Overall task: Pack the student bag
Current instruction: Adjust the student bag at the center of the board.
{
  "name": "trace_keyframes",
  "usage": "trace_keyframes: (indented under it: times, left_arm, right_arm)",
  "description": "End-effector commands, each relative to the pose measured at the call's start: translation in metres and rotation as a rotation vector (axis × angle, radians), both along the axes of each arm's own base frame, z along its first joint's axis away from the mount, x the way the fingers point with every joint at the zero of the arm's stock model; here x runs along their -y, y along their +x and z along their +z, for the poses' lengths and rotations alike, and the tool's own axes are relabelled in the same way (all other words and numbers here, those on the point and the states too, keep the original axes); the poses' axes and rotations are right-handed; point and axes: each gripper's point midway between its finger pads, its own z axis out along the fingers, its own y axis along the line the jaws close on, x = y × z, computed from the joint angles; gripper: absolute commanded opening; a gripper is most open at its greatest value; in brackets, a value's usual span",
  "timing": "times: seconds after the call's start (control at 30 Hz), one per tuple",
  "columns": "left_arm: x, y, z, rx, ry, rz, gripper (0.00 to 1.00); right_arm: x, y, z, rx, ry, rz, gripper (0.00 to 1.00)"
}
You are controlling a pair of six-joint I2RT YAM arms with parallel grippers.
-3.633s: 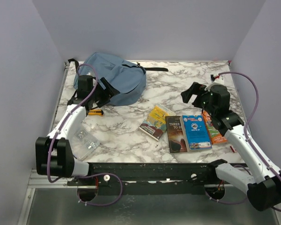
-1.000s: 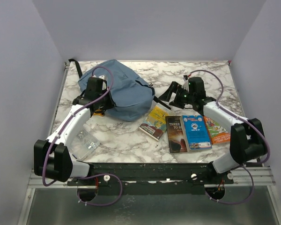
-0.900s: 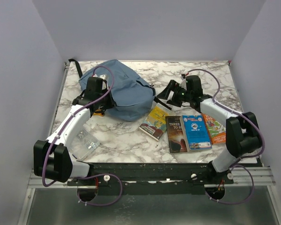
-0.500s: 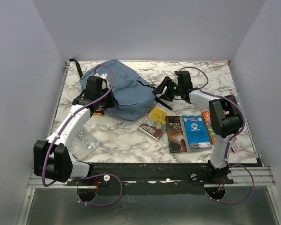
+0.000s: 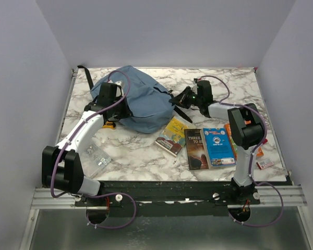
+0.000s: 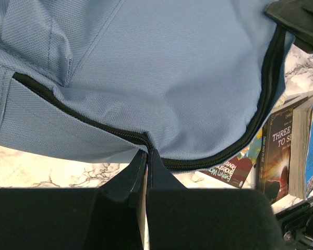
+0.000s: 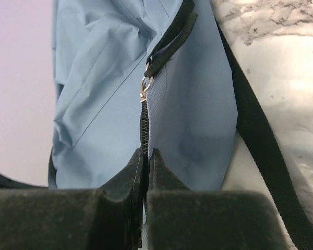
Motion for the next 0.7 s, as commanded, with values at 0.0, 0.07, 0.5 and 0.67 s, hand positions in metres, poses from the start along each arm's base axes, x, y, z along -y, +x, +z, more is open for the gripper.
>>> trace_keyframes:
  times: [0.0,0.07,0.5,0.67]
  left_arm:
    - [0.009,0.014,0.014,0.027,-0.033,0.002,0.00]
    - [0.006,0.014,0.013,0.020,-0.030,0.022,0.00]
    - [0.038,-0.030,0.088,0.182,-0.269,-0.152,0.72]
    - [0.068,-0.025,0.116,0.130,-0.418,-0.199,0.74]
  right_arm:
    - [-0.006,-0.015,0.058,0.194,0.176,0.015,0.01]
    - [0.000,-0.027,0.074,0.279,0.209,0.001,0.01]
    - [0.009,-0.087,0.073,0.459,0.329,0.081,0.01]
    - [0.008,-0.087,0.049,0.395,0.273,0.096,0.01]
